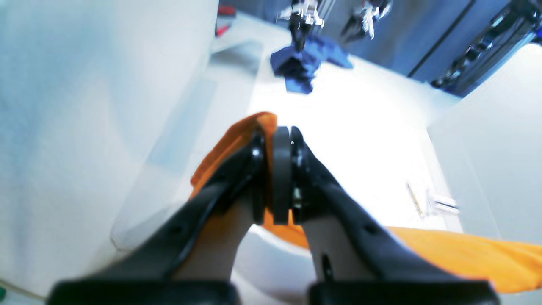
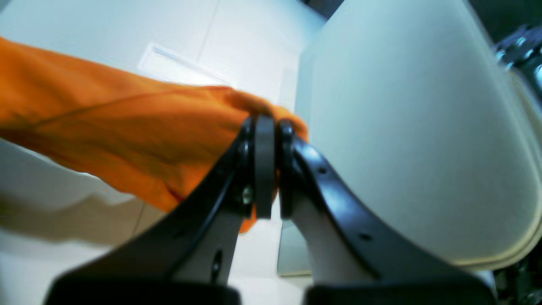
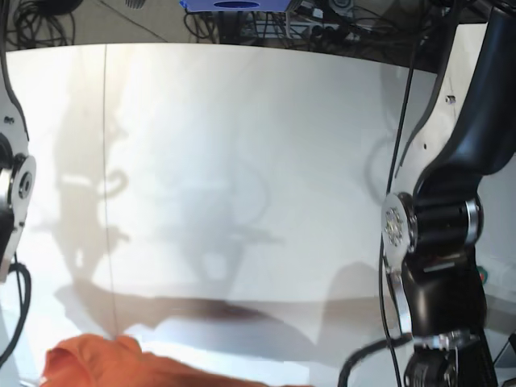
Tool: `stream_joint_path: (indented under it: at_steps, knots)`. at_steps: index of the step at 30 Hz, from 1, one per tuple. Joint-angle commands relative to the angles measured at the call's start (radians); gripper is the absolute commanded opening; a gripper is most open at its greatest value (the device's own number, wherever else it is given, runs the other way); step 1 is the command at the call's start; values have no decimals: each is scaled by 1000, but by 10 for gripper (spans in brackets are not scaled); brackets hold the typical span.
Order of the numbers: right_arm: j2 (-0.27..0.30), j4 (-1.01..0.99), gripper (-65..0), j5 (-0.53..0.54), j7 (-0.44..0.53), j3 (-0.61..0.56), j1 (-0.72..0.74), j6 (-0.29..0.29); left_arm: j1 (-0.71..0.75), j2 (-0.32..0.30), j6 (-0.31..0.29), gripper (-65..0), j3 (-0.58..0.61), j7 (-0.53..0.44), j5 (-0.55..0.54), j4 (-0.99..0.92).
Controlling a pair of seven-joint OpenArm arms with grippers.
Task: Layout the t-shirt on the table in an organized manner, then fold the t-shirt properly
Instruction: 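Lift the shirt with both grippers and pull it toward the hem, then lower the shirt flat and drag both grippers along its shoulder edge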
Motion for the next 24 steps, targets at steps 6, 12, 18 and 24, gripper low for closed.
stream_joint_path:
  at_steps: [6,12,18,24]
  knots:
    - [-1,179,-650,-26,19,3,-261,-4,260,-5,-5,-650,0,64,2,209]
    - [-90,269,-650,-26,20,124,-573,-6,596,-34,-5,-650,0,64,-2,373]
    - [-153,209,-650,-23,28,270,-745,-4,836,-36,-5,-650,0,58,-1,375]
    - [-187,208,-650,-23,28,380,-898,-1,1048,-25,-5,-650,-46,58,-2,448]
